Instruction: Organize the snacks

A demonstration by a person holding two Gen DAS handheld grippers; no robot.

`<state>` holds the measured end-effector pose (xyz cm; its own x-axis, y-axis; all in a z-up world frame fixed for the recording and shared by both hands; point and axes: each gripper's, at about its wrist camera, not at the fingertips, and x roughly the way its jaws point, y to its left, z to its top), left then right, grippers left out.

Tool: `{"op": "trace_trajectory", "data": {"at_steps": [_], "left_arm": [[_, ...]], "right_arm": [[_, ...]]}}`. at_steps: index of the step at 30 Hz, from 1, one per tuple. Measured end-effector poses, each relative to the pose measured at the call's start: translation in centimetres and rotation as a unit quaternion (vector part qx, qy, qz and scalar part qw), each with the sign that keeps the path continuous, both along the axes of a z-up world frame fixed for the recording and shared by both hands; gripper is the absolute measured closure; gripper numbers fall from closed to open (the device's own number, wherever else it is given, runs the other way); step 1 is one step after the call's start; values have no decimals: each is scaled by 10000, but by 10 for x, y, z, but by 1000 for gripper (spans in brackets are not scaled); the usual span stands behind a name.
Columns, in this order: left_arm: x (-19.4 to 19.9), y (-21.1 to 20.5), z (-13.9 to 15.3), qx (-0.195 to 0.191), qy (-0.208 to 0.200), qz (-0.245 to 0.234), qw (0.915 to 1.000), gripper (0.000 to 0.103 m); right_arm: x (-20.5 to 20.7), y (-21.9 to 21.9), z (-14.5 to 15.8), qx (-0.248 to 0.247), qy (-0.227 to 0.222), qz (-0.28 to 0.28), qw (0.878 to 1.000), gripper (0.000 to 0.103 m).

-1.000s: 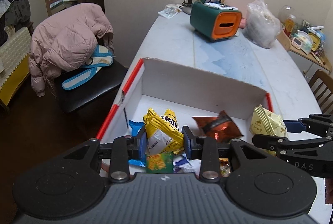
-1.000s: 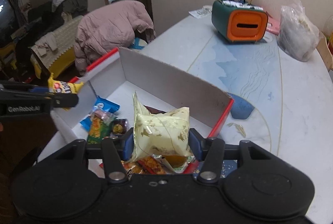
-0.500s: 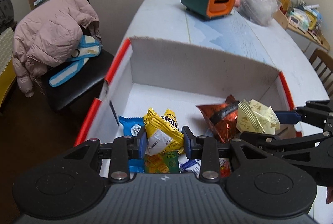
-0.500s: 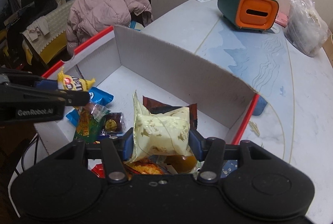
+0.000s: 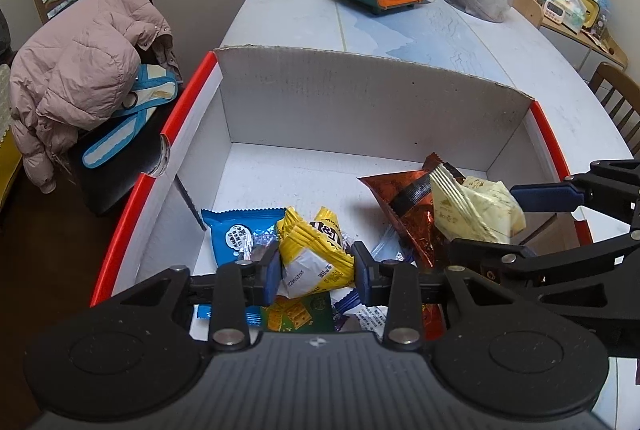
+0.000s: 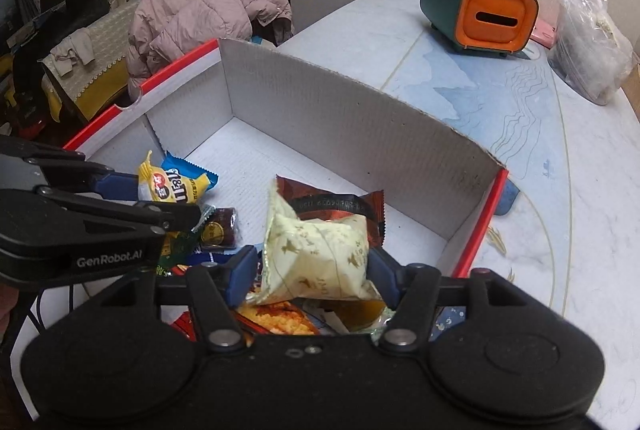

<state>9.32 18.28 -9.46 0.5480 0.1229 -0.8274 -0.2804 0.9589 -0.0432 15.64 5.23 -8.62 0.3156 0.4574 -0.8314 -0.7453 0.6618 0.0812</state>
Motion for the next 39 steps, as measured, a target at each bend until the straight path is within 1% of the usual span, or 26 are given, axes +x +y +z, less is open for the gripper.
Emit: {"op": "trace_trajectory", "data": {"at_steps": [3, 4, 5, 8, 11, 12, 17, 18, 21, 24, 28, 32, 34, 35, 39], "left_arm": [[-2, -2, 1, -3, -37, -18, 10000, 63], [-3, -1, 2, -13, -56, -17, 10000, 61], [-4, -2, 3, -21, -83, -15, 10000, 60], [-9, -3, 7, -13, -173, -2, 9998, 57], [-16, -5, 15, 13, -316, -17, 9995, 50], [-18, -6, 18, 30, -372, -13, 9993, 48], [-31, -11, 34, 78, -617, -13, 9981, 47], [-34, -12, 38, 72, -668, -16, 9977, 46], [-43, -16, 49, 38, -821, -38, 9966, 36], [-50, -20, 60, 40, -969, -43, 9953, 35], [-59, -24, 74, 15, -1163, -31, 9932, 30], [-66, -26, 84, -56, -1313, -3, 9913, 28], [-70, -28, 89, -76, -1398, -14, 9901, 20], [-72, -28, 91, -101, -1434, -18, 9896, 19], [-77, -31, 98, -169, -1512, -9, 9884, 18]], "right_arm": [[-1, -2, 2, 72, -6, -23, 10000, 39], [-1, -3, 3, 108, 6, -42, 9999, 37], [-1, -4, 4, 144, 9, -54, 9999, 33], [-4, -9, 9, 239, -66, -73, 9997, 28], [-6, -15, 15, 359, -93, -85, 9993, 23], [-8, -17, 18, 404, -108, -90, 9991, 23], [-15, -31, 34, 686, -197, -90, 9974, 17], [-17, -33, 38, 743, -226, -82, 9969, 17], [-22, -42, 49, 915, -294, -66, 9954, 16], [-26, -50, 61, 1095, -358, -59, 9933, 15], [-31, -61, 74, 1328, -443, -99, 9901, 4], [-37, -71, 86, 1528, -476, -76, 9871, 3], [-39, -75, 91, 1625, -496, -73, 9854, 2], [-41, -77, 93, 1662, -516, -79, 9847, 0], [-49, -86, 101, 1796, -657, -108, 9815, 0]]}}
